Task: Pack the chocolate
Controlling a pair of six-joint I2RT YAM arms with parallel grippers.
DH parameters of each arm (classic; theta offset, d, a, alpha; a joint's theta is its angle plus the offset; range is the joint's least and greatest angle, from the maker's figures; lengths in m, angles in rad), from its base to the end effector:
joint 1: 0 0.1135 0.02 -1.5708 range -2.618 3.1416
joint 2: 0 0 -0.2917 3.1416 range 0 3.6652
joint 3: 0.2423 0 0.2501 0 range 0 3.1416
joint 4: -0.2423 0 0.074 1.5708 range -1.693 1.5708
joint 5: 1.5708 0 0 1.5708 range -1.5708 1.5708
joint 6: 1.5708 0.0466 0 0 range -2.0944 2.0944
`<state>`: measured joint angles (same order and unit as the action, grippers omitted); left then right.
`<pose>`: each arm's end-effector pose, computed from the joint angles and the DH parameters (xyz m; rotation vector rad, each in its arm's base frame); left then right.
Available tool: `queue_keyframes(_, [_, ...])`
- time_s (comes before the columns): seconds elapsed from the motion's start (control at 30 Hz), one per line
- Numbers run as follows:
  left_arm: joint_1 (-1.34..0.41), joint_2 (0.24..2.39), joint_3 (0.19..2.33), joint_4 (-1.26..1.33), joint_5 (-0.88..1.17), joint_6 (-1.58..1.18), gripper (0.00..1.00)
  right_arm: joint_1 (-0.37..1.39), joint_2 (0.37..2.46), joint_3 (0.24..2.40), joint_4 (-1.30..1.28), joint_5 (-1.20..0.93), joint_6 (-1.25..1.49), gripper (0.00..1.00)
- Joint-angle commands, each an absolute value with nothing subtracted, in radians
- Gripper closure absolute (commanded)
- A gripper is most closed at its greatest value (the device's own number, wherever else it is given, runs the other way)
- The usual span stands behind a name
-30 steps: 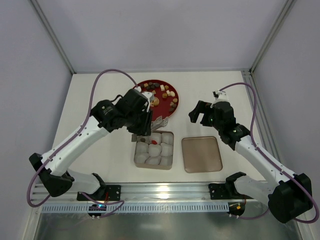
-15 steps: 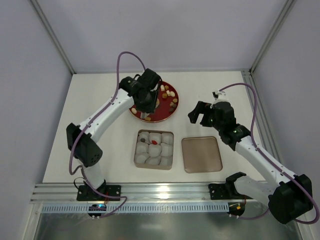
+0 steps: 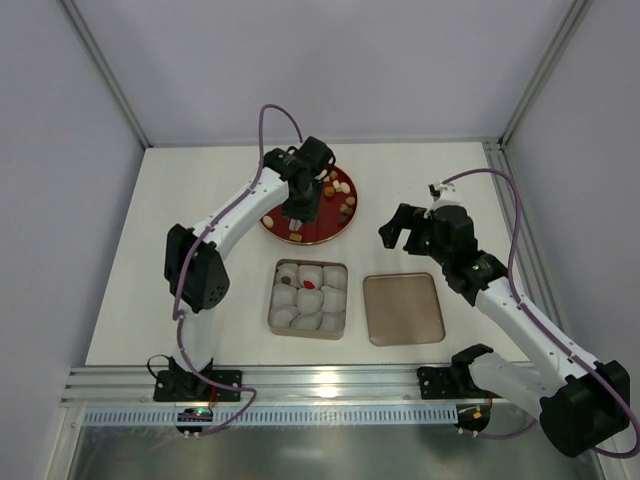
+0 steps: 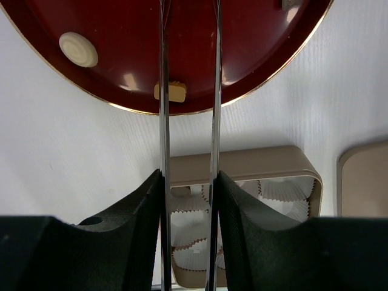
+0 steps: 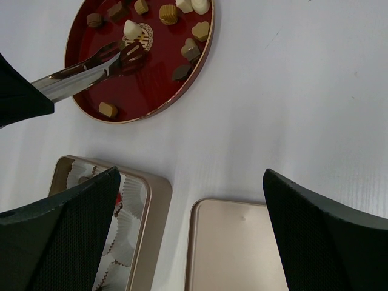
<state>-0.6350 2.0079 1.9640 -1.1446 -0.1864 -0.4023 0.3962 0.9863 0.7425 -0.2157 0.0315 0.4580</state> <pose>0.3540 -0.2501 0.3159 0.2668 2.7059 -0.0401 0.2010 0.0825 0.3029 0.0841 2.0657 0.5021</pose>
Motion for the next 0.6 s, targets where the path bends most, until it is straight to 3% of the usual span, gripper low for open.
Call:
queue_keyframes(0.0, [-0.621,2.02,2.006,-1.112,-0.206,-0.385,0.6,0.394,0.962,0.762,-0.207,0.046,0.437,0.0])
queue_keyframes(0.57, [-0.606,2.079,2.056,-1.112,-0.156,-0.39,0.63,0.394,0.96,0.784,-0.233,0.06,0.422,0.0])
